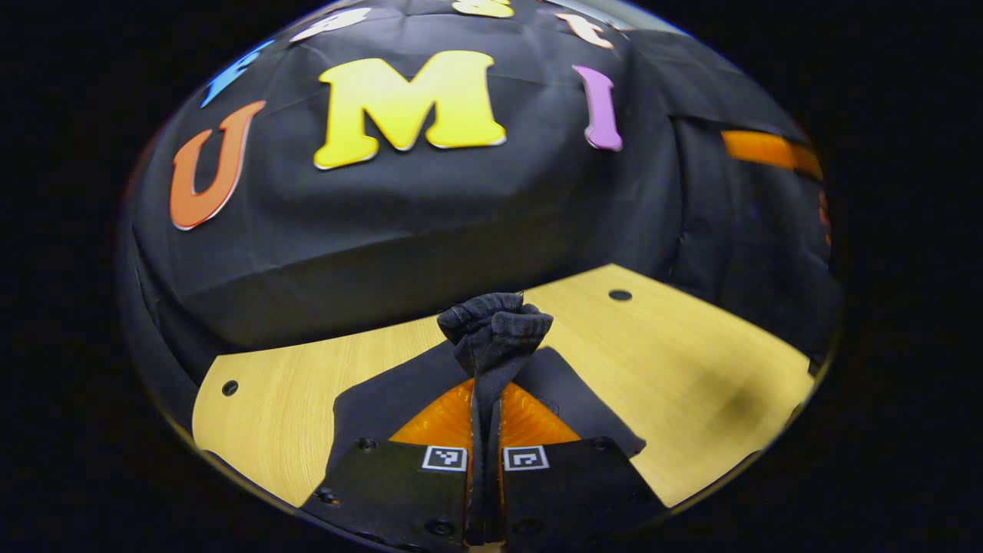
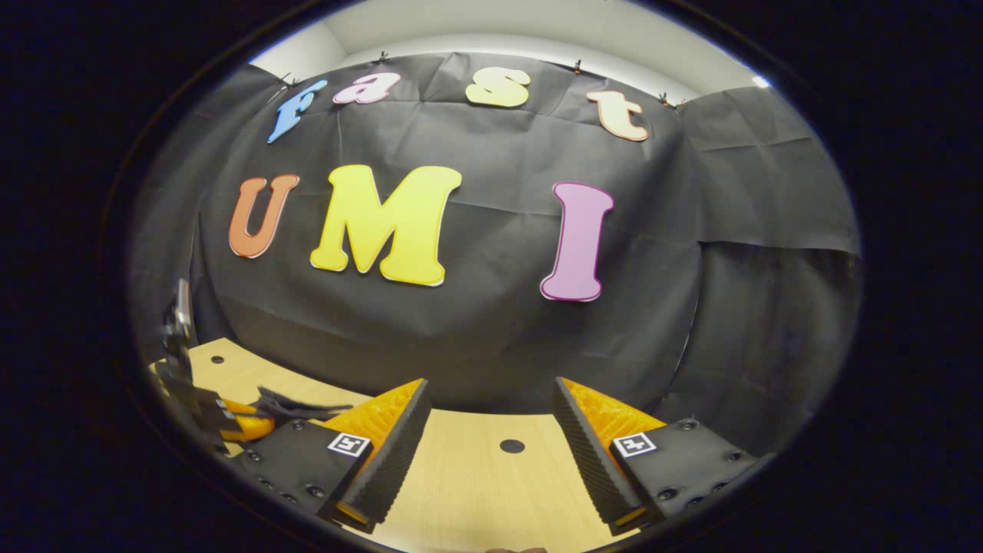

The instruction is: Grasp the waist and the cuffs of the jeans and fold them to make the two legs overlap; first hold the waist and fold one-third of the jeans toward the cuffs, then hold the cuffs and fold the remaining one-third in the same direction to finish folding.

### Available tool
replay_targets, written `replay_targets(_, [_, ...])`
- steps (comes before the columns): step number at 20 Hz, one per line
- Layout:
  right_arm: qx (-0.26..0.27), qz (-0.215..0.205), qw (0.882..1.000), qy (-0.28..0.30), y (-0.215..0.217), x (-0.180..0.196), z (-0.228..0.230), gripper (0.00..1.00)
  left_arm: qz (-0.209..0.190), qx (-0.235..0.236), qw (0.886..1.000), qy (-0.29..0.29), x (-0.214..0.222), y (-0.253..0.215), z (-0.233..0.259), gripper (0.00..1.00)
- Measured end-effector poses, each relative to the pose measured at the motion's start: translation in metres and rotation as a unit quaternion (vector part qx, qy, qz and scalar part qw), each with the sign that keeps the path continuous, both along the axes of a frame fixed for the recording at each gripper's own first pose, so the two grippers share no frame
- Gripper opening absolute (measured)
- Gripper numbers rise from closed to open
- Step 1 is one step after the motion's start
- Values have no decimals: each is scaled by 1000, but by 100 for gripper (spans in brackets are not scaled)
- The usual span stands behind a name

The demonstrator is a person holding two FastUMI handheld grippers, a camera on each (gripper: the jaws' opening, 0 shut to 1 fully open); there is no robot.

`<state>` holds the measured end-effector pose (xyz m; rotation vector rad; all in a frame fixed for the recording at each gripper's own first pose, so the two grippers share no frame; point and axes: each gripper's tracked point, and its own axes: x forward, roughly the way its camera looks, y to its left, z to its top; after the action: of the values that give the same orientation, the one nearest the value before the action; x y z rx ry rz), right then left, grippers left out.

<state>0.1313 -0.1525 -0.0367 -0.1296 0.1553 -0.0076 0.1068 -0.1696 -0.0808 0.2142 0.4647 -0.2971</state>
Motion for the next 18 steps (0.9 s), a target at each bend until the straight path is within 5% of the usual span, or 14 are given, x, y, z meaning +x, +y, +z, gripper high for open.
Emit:
replay_targets(5, [7, -6, 1000, 7, -8, -1, -7, 98, -53, 101, 993, 18, -17, 3, -35, 4])
replay_targets(11, [16, -8, 1000, 11, -7, -1, -8, 98, -82, 121, 989, 25, -22, -2, -46, 6])
replay_targets(13, [17, -4, 1000, 11, -1, -1, -7, 98, -94, 129, 987, 26, -27, -7, -49, 22])
replay_targets(14, [16, -1, 1000, 11, 2, -1, -6, 98, -95, 134, 986, 19, -26, -7, -48, 46])
replay_targets(18, [11, 14, 1000, 5, 22, -4, 5, 99, -105, 76, 991, 17, -48, -22, -29, 80])
